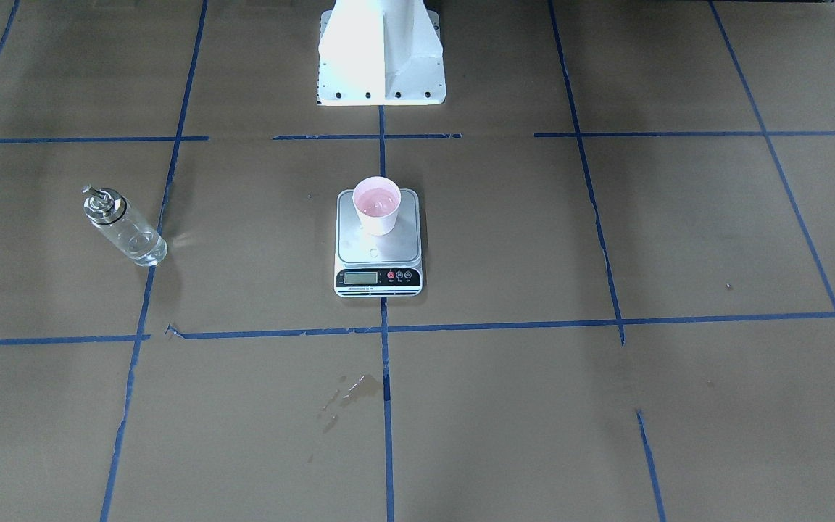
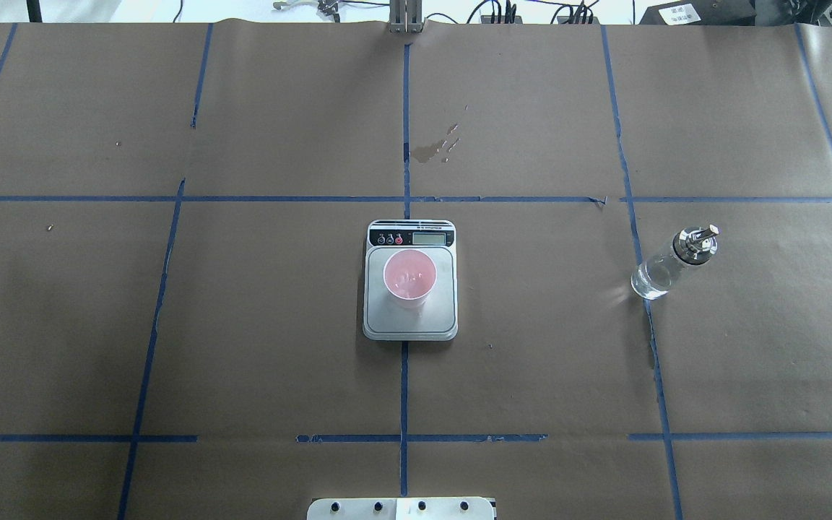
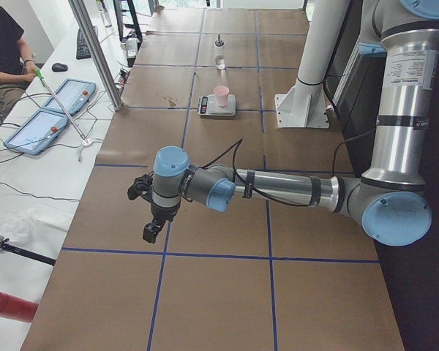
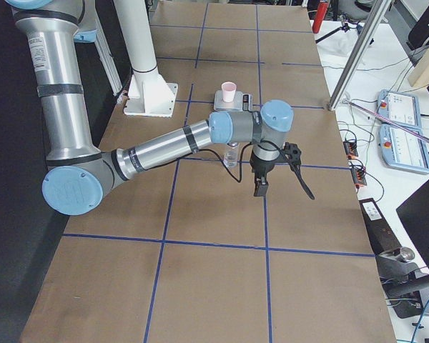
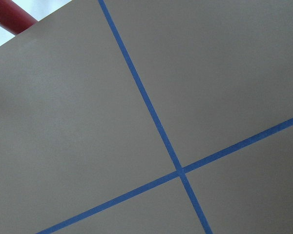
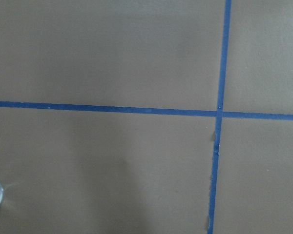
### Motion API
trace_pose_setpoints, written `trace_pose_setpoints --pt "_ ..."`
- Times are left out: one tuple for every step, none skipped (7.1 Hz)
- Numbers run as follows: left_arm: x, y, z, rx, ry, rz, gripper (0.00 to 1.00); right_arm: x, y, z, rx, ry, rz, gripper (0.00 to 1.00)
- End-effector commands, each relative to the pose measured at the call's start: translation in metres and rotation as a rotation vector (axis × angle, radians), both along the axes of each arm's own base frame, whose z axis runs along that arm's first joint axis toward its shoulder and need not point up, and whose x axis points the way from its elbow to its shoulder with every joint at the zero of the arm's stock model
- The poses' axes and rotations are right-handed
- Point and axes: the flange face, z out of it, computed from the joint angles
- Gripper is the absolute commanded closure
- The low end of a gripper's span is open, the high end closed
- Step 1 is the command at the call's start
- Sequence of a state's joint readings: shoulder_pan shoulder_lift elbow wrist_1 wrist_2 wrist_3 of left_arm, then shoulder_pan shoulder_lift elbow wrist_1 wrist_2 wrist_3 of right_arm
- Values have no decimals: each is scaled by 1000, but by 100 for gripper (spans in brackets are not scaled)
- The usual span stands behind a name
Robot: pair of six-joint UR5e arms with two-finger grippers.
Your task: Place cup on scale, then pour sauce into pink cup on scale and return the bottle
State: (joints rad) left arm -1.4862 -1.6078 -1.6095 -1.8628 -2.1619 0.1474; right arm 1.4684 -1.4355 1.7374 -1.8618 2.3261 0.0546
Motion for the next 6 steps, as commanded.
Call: trace_pose_setpoints --pt "-4 15 19 -36 -3 -2 0 3 -10 47 22 5 -5 0" --pt "-10 30 35 -72 -2 -10 0 6 5 74 37 -1 2 0" --pt "-12 35 40 -132 45 -3 0 8 22 93 60 -3 5 0" --pt "-12 37 42 -169 62 23 0 12 31 100 83 -5 11 0" --pt "-20 37 44 -173 56 35 0 12 32 100 89 -6 13 0" --pt "-28 38 47 -186 55 30 0 12 33 102 89 -7 11 0"
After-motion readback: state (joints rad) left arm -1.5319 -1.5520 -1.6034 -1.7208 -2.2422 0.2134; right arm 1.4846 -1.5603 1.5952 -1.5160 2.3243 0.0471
